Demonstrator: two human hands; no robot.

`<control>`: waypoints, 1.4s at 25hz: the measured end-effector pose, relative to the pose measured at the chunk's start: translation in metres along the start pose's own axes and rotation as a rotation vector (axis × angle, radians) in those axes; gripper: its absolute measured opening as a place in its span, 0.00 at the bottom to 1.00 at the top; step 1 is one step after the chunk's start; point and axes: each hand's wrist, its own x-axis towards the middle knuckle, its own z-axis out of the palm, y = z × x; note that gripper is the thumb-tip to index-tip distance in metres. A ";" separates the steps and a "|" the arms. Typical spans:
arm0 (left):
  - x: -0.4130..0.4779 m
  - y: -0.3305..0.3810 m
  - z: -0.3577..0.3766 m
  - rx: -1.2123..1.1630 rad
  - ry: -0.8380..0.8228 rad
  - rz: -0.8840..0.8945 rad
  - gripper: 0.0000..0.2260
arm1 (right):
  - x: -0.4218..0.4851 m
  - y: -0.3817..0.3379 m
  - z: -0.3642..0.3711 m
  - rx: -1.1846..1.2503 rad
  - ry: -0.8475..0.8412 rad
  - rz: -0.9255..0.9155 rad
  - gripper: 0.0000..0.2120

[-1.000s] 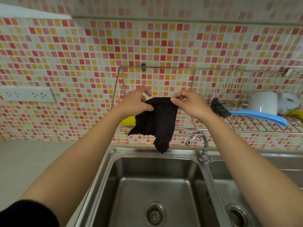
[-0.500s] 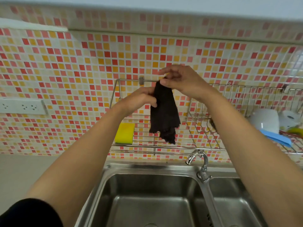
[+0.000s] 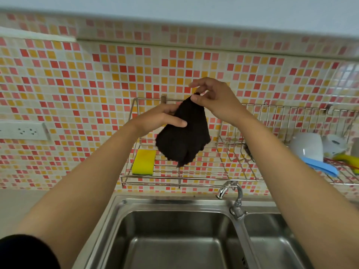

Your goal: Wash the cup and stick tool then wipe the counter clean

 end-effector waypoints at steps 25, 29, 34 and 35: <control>0.006 -0.068 0.040 0.876 -0.049 -0.237 0.21 | -0.065 0.099 0.054 -0.383 -0.444 0.265 0.17; 0.001 -0.071 0.047 1.053 -0.407 -0.337 0.20 | -0.066 0.112 0.061 -0.574 -0.738 0.245 0.21; 0.000 -0.062 0.053 1.158 -0.499 -0.449 0.21 | -0.068 0.114 0.066 -0.626 -0.858 0.268 0.22; -0.004 -0.056 0.053 1.146 -0.422 -0.444 0.21 | -0.070 0.110 0.063 -0.615 -0.817 0.286 0.22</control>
